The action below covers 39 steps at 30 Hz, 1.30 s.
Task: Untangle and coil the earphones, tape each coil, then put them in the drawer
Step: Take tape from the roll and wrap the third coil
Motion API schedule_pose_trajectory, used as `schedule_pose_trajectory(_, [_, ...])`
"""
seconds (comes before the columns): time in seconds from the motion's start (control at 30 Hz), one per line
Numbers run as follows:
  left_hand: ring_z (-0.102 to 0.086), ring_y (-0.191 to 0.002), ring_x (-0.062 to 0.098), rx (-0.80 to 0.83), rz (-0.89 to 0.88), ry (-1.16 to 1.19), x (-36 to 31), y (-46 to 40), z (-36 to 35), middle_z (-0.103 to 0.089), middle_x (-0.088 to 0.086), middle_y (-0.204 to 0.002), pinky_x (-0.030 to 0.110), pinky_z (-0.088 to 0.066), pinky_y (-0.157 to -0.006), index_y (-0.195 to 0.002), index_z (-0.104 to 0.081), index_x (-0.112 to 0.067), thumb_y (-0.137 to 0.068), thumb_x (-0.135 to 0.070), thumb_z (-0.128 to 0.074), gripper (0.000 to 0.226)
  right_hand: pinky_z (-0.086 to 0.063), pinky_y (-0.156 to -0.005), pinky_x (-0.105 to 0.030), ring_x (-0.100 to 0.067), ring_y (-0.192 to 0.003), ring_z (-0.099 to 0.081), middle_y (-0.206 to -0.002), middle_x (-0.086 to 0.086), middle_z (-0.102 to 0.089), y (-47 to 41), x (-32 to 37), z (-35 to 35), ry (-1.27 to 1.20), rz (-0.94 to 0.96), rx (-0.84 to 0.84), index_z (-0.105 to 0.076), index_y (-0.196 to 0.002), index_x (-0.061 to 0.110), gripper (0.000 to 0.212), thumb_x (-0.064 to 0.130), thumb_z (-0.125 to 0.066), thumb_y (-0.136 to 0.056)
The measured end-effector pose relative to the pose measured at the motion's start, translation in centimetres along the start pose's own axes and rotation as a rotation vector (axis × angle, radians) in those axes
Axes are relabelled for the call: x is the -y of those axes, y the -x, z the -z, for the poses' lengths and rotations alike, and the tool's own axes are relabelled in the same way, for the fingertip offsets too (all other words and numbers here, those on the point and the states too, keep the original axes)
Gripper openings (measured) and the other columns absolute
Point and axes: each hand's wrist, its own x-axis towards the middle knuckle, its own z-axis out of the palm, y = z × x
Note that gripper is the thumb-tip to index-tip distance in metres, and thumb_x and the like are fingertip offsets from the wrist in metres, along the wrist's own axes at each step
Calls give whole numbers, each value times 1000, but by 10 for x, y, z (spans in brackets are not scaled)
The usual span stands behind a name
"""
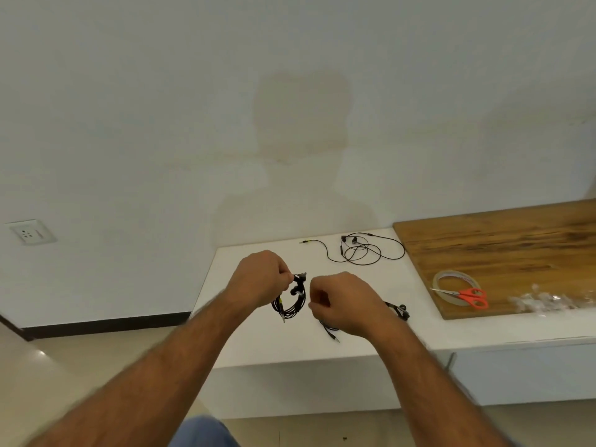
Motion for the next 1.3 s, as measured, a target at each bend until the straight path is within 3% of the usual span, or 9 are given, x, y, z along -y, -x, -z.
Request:
schedule_pose_trajectory(0.13, [-52, -57, 16, 10, -3, -48, -10, -1, -1, -73, 2, -74, 22, -37, -49, -74, -74, -13, -86, -19, -57, 22, -31, -51, -27, -22, -68, -53, -69, 3, -53, -4, 9, -4, 130, -13, 7, -48, -77, 22, 9, 20, -50, -86])
schedule_pose_trajectory(0.37, [-48, -58, 20, 27, -22, -158, -27, -1, -11, -67, 6, -69, 23, -37, -50, -71, -72, -12, -83, -16, -56, 20, -35, -60, -27, -22, -70, -48, -83, -5, -66, -5, 15, -5, 127, -90, -67, -66, -93, 16, 16, 17, -51, -87])
schedule_pose_trajectory(0.53, [-44, -51, 15, -5, -36, -217, -34, -1, -13, -47, -3, -51, 22, -29, -46, -56, -58, -18, -85, -19, -57, 29, -27, -50, -30, -24, -67, -47, -74, -2, -60, -7, 13, -9, 115, -148, -173, -50, -78, 19, 11, 23, -50, -88])
schedule_pose_trajectory(0.67, [-39, -46, 11, -14, -42, -210, -35, 0, -13, -49, -2, -51, 22, -28, -45, -53, -54, -18, -83, -19, -57, 30, -26, -50, -31, -25, -63, -48, -63, 3, -46, -9, 12, -13, 100, -155, -238, -46, -75, 18, 19, 29, -47, -91])
schedule_pose_trajectory(0.87, [-42, -48, 13, 15, -44, -166, -32, 1, -10, -51, -1, -52, 21, -30, -46, -54, -58, -18, -81, -17, -57, 28, -35, -54, -31, -23, -64, -52, -73, 1, -60, -11, 9, -17, 178, -106, -309, -54, -78, 18, 23, 35, -47, -93])
schedule_pose_trajectory(0.93, [-47, -55, 17, 33, -44, -161, -32, 0, -7, -56, 1, -59, 22, -34, -49, -62, -65, -17, -82, -18, -58, 22, -38, -50, -30, -22, -61, -53, -71, 2, -58, -11, 8, -21, 189, -82, -393, -58, -72, 18, 22, 34, -56, -88])
schedule_pose_trajectory(1.0, [-50, -59, 17, 59, -37, -142, -31, 0, -6, -60, 2, -63, 23, -38, -52, -67, -70, -15, -82, -18, -58, 19, -39, -43, -30, -21, -57, -50, -67, 2, -53, -13, 3, -26, 164, -30, -482, -56, -62, 16, 21, 26, -68, -75])
schedule_pose_trajectory(1.1, [-54, -61, 18, 123, -13, -95, -29, 0, -3, -63, 4, -65, 26, -45, -59, -72, -72, -11, -82, -16, -59, 17, -43, -49, -33, -24, -62, -52, -69, -2, -58, -16, -4, -32, 64, 134, -520, -54, -59, 11, 21, 12, -74, -66])
schedule_pose_trajectory(1.3, [-62, -60, 18, 179, 15, -18, -29, 6, 6, -72, 11, -73, 24, -48, -61, -68, -70, -13, -81, -12, -57, 18, -26, -47, -28, -21, -50, -36, -52, -2, -44, -16, -2, -34, 63, 240, -529, -46, -56, 11, 33, 1, -77, -59])
